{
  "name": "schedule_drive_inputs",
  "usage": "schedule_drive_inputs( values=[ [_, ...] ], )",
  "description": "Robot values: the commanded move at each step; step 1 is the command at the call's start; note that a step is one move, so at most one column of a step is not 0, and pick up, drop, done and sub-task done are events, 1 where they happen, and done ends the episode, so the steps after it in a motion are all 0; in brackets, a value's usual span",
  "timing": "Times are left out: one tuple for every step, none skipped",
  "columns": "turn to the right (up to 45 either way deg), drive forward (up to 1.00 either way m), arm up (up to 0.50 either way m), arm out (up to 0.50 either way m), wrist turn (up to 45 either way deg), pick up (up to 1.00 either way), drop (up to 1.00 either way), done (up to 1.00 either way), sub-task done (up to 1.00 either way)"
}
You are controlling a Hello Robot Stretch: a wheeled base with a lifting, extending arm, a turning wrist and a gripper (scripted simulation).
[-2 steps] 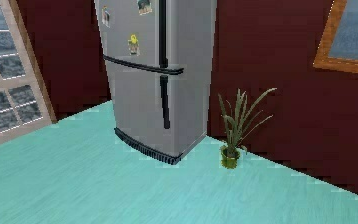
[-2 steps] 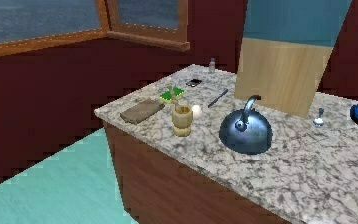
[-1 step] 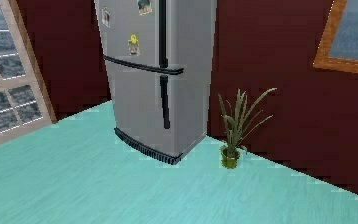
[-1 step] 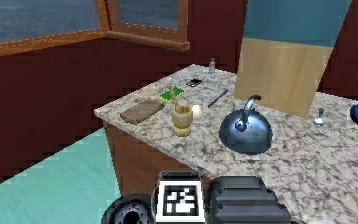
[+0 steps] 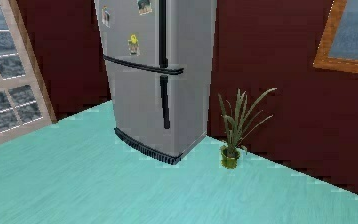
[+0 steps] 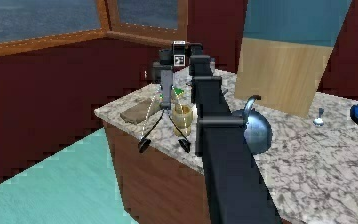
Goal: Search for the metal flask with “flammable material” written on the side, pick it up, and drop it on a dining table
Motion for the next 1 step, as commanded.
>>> schedule_drive_inputs(
  values=[
    [0.0,0.00,0.00,0.00,45.0,0.00,0.00,0.00,0.00]
  ],
)
